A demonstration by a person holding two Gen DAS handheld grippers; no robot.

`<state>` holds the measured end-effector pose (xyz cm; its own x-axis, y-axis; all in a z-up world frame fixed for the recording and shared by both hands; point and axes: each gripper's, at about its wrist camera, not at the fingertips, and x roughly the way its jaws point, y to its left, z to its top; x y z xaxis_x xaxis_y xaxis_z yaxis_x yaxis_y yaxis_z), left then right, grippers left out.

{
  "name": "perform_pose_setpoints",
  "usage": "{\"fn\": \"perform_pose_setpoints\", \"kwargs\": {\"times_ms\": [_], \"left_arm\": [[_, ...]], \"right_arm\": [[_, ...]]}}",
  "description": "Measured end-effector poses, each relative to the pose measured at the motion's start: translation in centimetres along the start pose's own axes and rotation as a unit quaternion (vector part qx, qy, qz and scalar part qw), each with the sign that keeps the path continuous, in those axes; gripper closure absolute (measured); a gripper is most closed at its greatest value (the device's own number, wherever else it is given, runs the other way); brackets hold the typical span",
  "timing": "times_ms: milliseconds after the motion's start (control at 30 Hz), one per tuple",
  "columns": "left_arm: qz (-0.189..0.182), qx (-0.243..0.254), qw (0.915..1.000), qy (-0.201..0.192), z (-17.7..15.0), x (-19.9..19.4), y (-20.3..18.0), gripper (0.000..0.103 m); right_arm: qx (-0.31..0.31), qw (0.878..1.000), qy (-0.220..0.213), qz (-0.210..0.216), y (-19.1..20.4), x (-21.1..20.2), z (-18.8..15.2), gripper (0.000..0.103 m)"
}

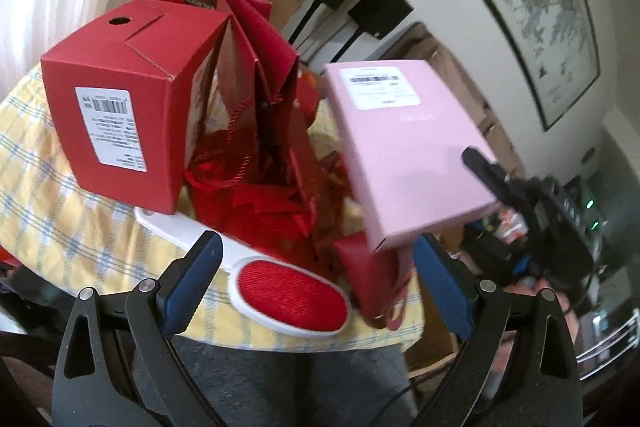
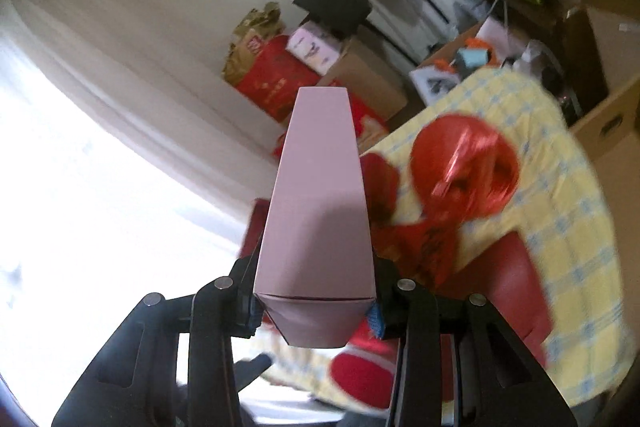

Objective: Organize objects
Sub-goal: 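Close the right gripper on the narrow end of the pink box, then lift the pink box off the table with the right gripper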

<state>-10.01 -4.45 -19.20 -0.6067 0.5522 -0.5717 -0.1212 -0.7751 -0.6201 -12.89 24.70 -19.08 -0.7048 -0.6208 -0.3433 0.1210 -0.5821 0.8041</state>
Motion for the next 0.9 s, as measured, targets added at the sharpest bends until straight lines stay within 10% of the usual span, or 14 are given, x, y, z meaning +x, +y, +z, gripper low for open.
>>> {"fn": "perform_pose_setpoints", "kwargs": {"times_ms": [333, 467, 900], "left_arm": [[-0.096, -0.086, 0.9903, -0.052, -0.3, -0.9, 1.6, 0.009], [-0.122, -0.091, 0.9856, -0.075, 0.3, -1.9, 1.9, 0.033], [-0.196, -0.132, 0.9697, -0.063, 0.7, -1.5, 2.3, 0.024]], "right_arm": [[0.027, 0.997, 0.043, 0.049, 0.8, 1.2, -2.9, 0.063], [0.026, 0.997, 0.055, 0.054, 0.9, 1.8, -4.2, 0.063], [0.059, 0.986, 0.067, 0.143, 1.8, 1.0, -5.2, 0.063]]}}
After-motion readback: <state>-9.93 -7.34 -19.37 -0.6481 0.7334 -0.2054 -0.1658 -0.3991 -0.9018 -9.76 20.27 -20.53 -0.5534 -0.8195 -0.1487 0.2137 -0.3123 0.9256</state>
